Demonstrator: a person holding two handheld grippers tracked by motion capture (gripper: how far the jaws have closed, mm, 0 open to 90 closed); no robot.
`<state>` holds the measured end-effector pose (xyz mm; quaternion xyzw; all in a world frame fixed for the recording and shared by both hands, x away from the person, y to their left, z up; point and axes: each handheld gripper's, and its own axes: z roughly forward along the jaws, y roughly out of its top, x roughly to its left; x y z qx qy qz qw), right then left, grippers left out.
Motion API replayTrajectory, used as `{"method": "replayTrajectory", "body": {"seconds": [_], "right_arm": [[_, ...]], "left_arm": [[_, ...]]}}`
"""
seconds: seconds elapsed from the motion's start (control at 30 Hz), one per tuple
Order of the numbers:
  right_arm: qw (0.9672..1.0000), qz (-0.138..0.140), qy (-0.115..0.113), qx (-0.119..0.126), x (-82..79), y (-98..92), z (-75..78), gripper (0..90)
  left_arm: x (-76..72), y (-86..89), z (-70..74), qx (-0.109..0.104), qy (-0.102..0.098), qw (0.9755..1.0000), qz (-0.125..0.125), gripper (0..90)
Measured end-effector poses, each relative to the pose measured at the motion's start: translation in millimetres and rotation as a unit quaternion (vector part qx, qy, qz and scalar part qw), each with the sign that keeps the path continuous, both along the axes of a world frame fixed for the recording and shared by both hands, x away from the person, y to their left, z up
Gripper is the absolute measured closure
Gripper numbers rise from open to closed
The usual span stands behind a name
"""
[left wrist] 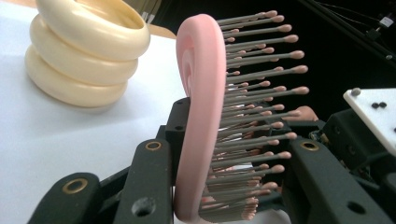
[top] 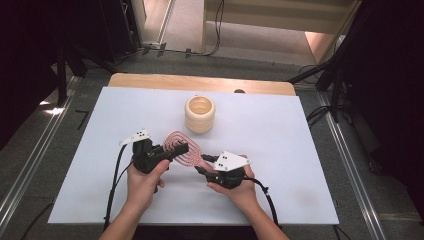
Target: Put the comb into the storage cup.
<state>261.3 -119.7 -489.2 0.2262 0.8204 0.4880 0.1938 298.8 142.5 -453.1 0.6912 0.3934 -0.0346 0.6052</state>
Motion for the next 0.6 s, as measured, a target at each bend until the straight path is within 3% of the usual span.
{"method": "replayTrajectory", "body": {"seconds": [0.17, 0.23, 0.4, 0.6], "right_arm": [[0.9994, -0.013, 0.012, 0.029, 1.4, -6.5, 2.2, 16.5], [0.9990, -0.014, 0.016, 0.038, 2.1, -9.5, 3.4, 10.7], [0.9974, -0.017, 0.029, 0.064, 4.0, -17.6, 6.7, 0.0], [0.9965, -0.030, 0.027, 0.074, 3.3, -26.9, 8.7, 0.0]], "left_arm": [[-0.9, 1.1, 2.1, 0.004, -0.010, 0.9999, 0.003, 65.5], [-1.4, 1.9, 3.0, 0.006, -0.015, 0.9999, 0.005, 65.5], [-2.2, 4.2, 5.4, 0.012, -0.028, 0.9995, 0.010, 65.6], [-3.4, 6.5, 7.5, 0.017, -0.043, 0.9988, 0.012, 65.7]]}}
